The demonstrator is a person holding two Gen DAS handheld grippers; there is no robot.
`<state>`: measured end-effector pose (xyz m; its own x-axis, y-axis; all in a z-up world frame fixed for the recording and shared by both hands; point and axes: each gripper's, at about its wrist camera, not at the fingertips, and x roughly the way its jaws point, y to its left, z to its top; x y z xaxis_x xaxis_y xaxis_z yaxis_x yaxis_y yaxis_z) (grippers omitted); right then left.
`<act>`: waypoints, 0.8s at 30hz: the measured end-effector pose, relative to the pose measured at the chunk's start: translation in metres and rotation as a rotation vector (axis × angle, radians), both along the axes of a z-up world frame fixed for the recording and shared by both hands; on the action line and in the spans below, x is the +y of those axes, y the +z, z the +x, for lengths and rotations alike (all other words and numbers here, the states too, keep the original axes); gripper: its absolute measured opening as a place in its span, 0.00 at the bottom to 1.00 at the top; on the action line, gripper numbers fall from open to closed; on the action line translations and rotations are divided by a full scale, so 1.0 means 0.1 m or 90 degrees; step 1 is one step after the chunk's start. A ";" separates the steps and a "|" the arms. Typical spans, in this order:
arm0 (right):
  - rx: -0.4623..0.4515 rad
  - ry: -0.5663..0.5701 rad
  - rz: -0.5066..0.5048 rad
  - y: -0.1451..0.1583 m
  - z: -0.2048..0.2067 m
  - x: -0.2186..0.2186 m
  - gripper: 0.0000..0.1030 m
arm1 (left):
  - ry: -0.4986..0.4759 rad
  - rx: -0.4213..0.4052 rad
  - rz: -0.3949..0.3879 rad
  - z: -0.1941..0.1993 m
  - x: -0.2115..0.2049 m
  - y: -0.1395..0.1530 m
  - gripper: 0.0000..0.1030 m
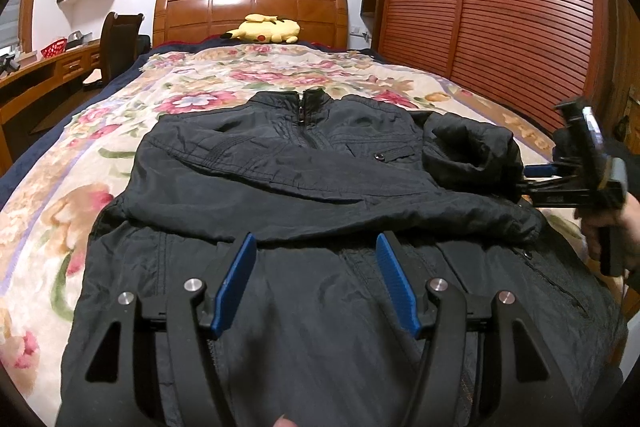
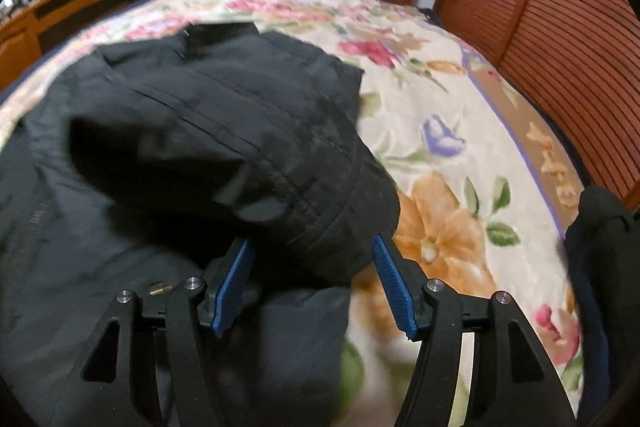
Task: Fold large clothes
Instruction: 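Lift the held sleeve with the right gripper and fold it across the jacket body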
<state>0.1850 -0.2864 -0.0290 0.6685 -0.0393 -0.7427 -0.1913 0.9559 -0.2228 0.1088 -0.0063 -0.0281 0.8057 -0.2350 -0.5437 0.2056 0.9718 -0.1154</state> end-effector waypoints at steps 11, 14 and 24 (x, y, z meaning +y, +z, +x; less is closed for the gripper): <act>-0.036 -0.011 -0.043 0.14 0.22 0.02 0.11 | -0.009 -0.024 0.033 -0.22 0.12 0.16 0.60; -0.103 -0.015 -0.036 0.45 0.18 0.09 0.08 | 0.001 -0.025 0.024 -0.24 0.23 0.20 0.60; -0.212 0.089 -0.003 1.16 0.07 0.90 0.08 | 0.052 -0.050 0.000 -0.31 0.64 0.38 0.60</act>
